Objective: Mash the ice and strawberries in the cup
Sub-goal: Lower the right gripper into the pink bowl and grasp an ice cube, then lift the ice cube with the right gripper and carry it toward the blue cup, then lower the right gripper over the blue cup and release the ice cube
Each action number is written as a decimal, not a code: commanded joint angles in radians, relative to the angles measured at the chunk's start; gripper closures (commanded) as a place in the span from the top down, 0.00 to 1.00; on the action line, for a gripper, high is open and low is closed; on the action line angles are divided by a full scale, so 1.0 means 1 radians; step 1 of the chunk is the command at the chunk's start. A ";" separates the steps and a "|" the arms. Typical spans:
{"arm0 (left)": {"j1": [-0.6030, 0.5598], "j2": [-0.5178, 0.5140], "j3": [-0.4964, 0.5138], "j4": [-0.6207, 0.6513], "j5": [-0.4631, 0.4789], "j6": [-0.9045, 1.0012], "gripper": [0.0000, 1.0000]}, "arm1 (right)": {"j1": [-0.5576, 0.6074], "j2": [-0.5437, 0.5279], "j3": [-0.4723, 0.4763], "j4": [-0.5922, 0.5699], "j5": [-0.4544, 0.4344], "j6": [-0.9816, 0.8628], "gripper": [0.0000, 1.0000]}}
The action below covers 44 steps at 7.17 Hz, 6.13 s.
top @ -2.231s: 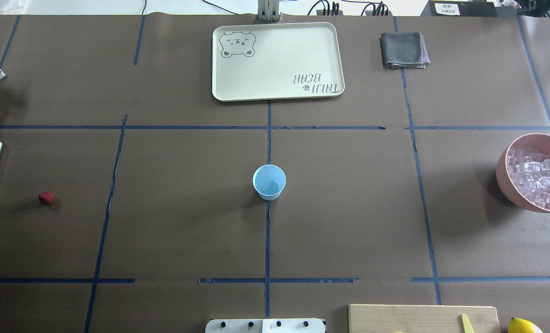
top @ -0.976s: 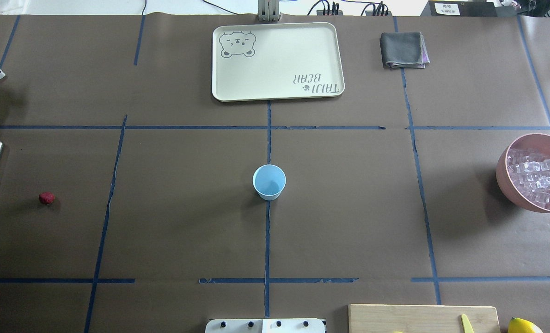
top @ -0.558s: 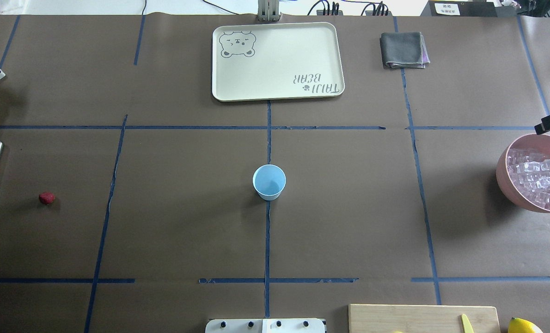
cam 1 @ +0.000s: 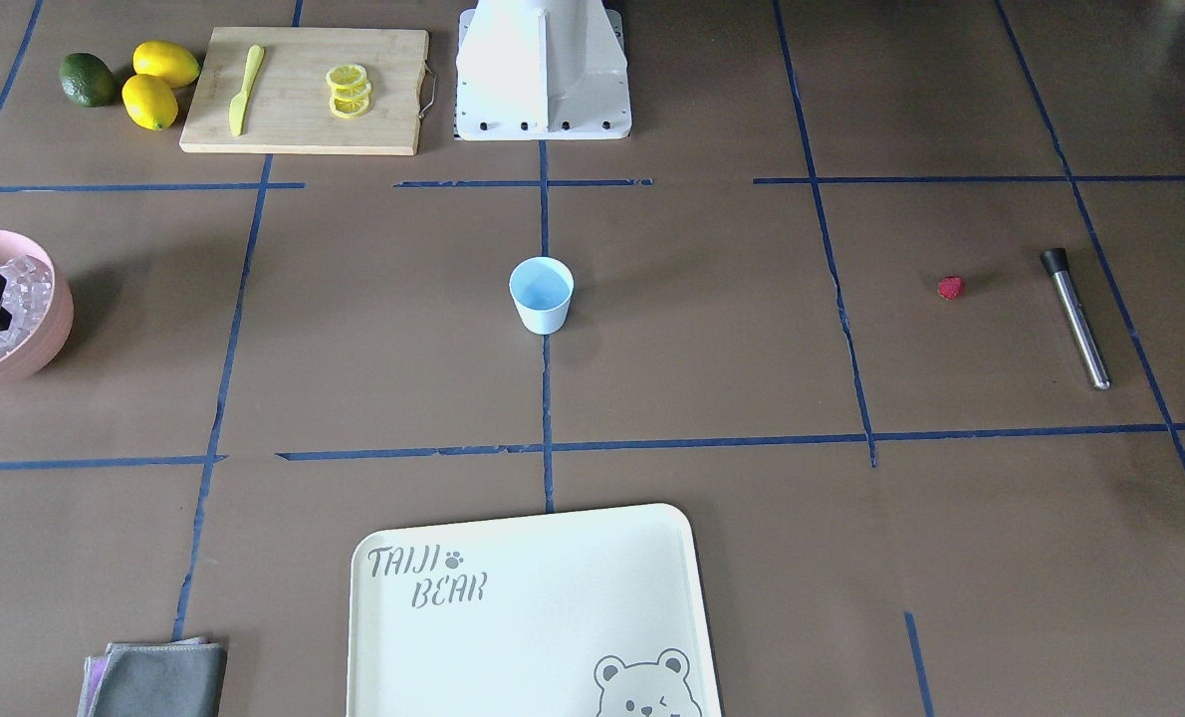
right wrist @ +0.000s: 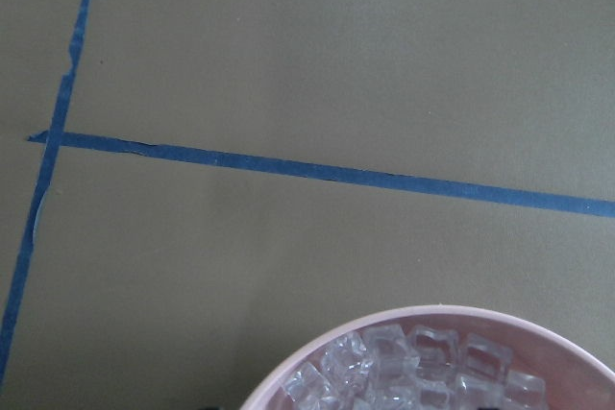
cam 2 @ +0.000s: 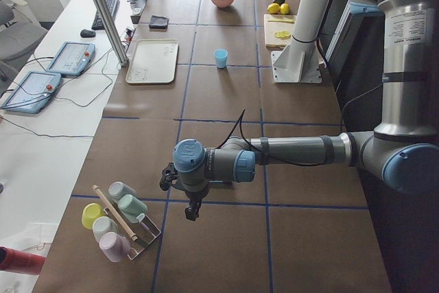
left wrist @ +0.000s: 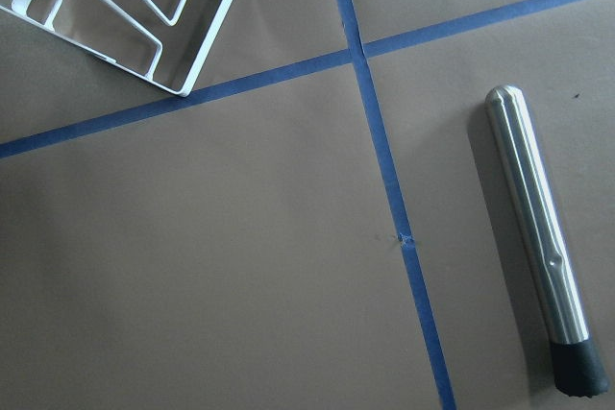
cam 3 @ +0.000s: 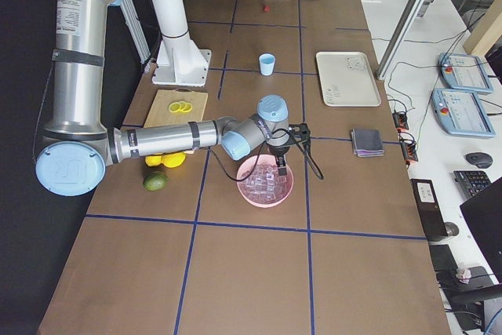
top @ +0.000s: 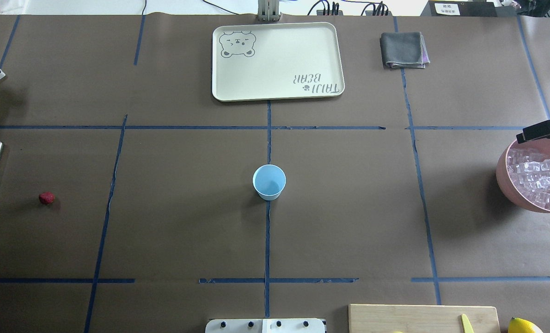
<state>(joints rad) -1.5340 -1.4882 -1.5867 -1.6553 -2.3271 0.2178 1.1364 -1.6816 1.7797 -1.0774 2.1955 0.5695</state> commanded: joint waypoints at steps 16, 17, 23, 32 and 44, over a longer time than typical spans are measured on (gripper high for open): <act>0.000 0.000 0.002 -0.003 0.000 0.000 1.00 | -0.076 -0.035 -0.031 0.001 -0.040 -0.008 0.36; 0.000 0.000 0.002 -0.004 0.000 0.000 1.00 | -0.076 -0.036 -0.032 0.001 -0.040 -0.008 0.27; 0.000 0.000 0.001 -0.004 0.000 0.000 1.00 | -0.035 -0.023 0.039 -0.015 -0.008 -0.013 0.00; 0.000 -0.001 -0.004 -0.009 -0.009 0.000 1.00 | -0.202 0.515 0.089 -0.481 -0.042 0.116 0.00; 0.000 0.000 -0.002 -0.006 -0.043 0.002 1.00 | -0.693 0.997 -0.167 -0.691 -0.490 0.673 0.00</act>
<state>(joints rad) -1.5340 -1.4880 -1.5892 -1.6613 -2.3699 0.2193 0.4521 -0.6863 1.6169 -1.7688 1.7065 1.2431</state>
